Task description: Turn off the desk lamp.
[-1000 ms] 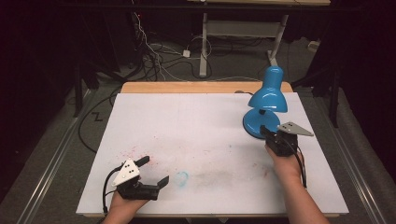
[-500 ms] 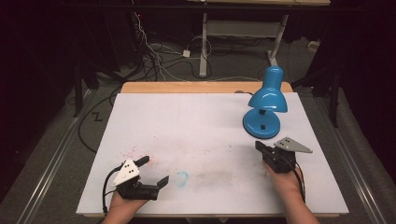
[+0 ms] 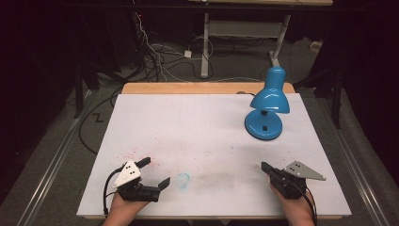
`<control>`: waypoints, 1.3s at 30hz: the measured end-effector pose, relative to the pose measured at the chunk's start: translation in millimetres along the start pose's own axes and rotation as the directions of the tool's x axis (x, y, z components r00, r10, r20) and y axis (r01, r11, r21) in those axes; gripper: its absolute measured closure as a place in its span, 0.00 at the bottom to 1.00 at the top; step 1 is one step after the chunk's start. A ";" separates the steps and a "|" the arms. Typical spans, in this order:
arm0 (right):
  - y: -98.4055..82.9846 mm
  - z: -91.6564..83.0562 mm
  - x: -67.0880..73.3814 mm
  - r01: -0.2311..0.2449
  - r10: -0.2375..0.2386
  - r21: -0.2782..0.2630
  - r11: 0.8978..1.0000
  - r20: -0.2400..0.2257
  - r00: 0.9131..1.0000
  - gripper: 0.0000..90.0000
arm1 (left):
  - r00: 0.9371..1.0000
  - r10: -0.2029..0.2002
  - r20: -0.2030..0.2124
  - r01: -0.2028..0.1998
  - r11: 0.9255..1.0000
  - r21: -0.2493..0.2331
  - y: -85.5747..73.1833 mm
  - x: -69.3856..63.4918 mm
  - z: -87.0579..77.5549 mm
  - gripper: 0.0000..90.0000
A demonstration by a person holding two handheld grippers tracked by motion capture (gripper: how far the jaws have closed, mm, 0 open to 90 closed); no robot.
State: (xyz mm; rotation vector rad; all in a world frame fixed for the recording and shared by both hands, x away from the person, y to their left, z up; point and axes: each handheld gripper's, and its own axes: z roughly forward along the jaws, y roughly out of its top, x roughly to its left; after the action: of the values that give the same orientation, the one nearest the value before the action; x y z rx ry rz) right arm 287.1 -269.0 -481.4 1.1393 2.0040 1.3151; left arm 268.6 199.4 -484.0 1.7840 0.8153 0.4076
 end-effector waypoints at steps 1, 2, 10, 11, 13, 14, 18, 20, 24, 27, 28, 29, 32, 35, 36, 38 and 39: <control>-1.3 0.5 0.0 -0.002 0.002 0.005 1.000 -0.005 1.000 1.00 | 1.000 -0.002 0.001 0.002 1.000 -0.002 0.1 -0.2 0.1 0.00; -1.5 1.0 0.0 0.000 0.000 0.008 1.000 -0.005 1.000 1.00 | 1.000 -0.003 0.001 0.003 1.000 -0.002 0.1 -0.4 0.2 0.00; 0.5 7.1 5.0 0.032 -0.031 0.034 0.999 -0.034 0.999 0.89 | 1.000 -0.002 -0.001 0.002 1.000 0.007 -1.3 0.4 0.8 0.00; 0.2 8.0 5.8 0.033 -0.031 0.039 0.999 -0.038 0.999 0.84 | 1.000 -0.002 -0.001 0.002 1.000 0.006 -1.3 0.5 0.6 0.00; -0.1 9.5 6.9 0.028 -0.026 0.050 0.998 -0.040 0.999 0.72 | 1.000 -0.001 0.000 0.001 1.000 0.006 -1.3 0.9 0.4 0.00; 0.0 10.0 7.1 0.034 -0.032 0.054 0.998 -0.039 0.999 0.66 | 1.000 -0.001 0.000 0.001 1.000 0.007 -1.3 1.2 0.4 0.00; 0.3 10.7 8.4 0.044 -0.043 0.071 0.997 -0.014 0.999 0.43 | 1.000 -0.007 0.008 0.007 1.000 0.017 -2.1 2.7 1.3 0.00; 0.5 11.5 7.5 0.044 -0.043 0.076 0.996 -0.015 0.999 0.31 | 1.000 -0.006 0.009 0.005 1.000 0.018 -2.3 2.8 1.5 0.00; 0.7 10.7 6.9 0.048 -0.045 0.068 0.997 -0.037 0.998 0.17 | 1.000 -0.006 0.011 0.006 1.000 0.014 -1.9 3.0 0.4 0.00; 1.7 5.8 6.6 0.048 -0.047 0.028 0.998 -0.053 0.998 0.08 | 1.000 -0.009 0.008 0.009 1.000 0.008 -1.6 3.0 -1.1 0.00; 2.7 3.0 7.1 0.043 -0.043 0.012 0.999 -0.058 0.997 0.04 | 1.000 -0.008 0.008 0.008 1.000 0.007 -1.4 3.3 -1.4 0.00; 3.7 0.3 7.8 0.042 -0.042 -0.004 0.999 -0.057 0.997 0.00 | 1.000 -0.012 0.007 0.012 1.000 0.003 -1.4 3.2 -1.6 0.00; 6.2 -8.1 9.7 0.050 -0.053 -0.043 0.998 -0.073 0.996 0.00 | 1.000 -0.010 0.002 0.010 1.000 0.007 -1.6 4.8 -1.6 0.00; 7.0 -9.2 11.0 0.063 -0.065 -0.043 0.997 -0.060 0.996 0.00 | 1.000 -0.017 -0.011 0.017 1.000 0.019 -2.4 6.9 0.1 0.00; 7.0 -8.3 10.4 0.066 -0.069 -0.041 0.997 -0.059 0.996 0.00 | 1.000 -0.019 -0.017 0.019 1.000 0.024 -2.8 7.5 0.6 0.00; 6.6 -6.8 9.6 0.062 -0.064 -0.037 0.997 -0.053 0.997 0.00 | 0.999 -0.024 -0.027 0.025 0.999 0.034 -3.6 8.7 1.0 0.00; 6.5 -6.4 9.2 0.060 -0.062 -0.035 0.998 -0.054 0.997 0.00 | 0.999 -0.027 -0.031 0.028 0.999 0.039 -3.9 9.3 1.0 0.00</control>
State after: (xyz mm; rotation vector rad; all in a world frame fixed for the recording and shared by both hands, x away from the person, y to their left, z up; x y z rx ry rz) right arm 279.8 -263.3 -472.4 1.0295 2.0317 1.3579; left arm 274.5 205.9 -489.0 1.8047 0.8735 0.4043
